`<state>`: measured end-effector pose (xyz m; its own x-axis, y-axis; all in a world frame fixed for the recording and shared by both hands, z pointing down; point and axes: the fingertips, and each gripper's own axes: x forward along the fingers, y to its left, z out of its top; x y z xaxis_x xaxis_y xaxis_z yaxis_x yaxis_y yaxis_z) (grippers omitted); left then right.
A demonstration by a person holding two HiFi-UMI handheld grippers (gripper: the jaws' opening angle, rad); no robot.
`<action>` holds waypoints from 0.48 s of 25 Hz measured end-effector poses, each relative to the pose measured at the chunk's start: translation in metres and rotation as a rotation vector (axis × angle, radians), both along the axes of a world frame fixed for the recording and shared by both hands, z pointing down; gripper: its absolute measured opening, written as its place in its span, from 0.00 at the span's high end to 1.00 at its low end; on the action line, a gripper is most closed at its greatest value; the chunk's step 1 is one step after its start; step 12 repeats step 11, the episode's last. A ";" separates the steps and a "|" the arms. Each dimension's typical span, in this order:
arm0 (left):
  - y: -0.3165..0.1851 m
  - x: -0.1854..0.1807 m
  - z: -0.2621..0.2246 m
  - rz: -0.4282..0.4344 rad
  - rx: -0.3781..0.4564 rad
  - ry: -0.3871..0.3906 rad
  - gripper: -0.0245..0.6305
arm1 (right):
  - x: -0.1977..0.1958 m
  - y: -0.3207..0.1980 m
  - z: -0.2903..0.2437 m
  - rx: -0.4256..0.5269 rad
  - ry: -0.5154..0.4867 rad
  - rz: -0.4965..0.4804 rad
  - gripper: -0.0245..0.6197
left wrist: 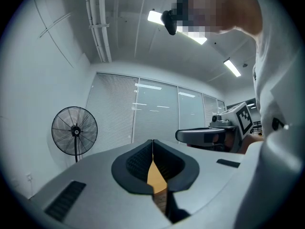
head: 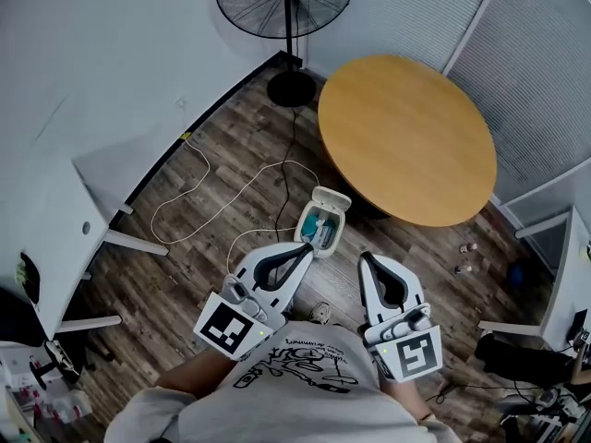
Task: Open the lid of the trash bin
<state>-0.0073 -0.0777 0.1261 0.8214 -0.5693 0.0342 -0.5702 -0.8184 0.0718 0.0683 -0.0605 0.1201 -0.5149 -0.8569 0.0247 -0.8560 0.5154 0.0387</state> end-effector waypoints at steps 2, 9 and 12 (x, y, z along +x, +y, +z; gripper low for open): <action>-0.004 0.001 0.000 0.000 -0.005 -0.002 0.93 | 0.002 -0.004 -0.002 0.000 -0.002 0.002 0.95; -0.009 0.004 0.001 0.000 -0.004 0.000 0.93 | 0.008 -0.007 -0.004 0.005 -0.003 0.010 0.95; -0.011 0.005 0.001 -0.002 -0.001 0.000 0.93 | 0.010 -0.008 -0.003 0.009 -0.003 0.011 0.95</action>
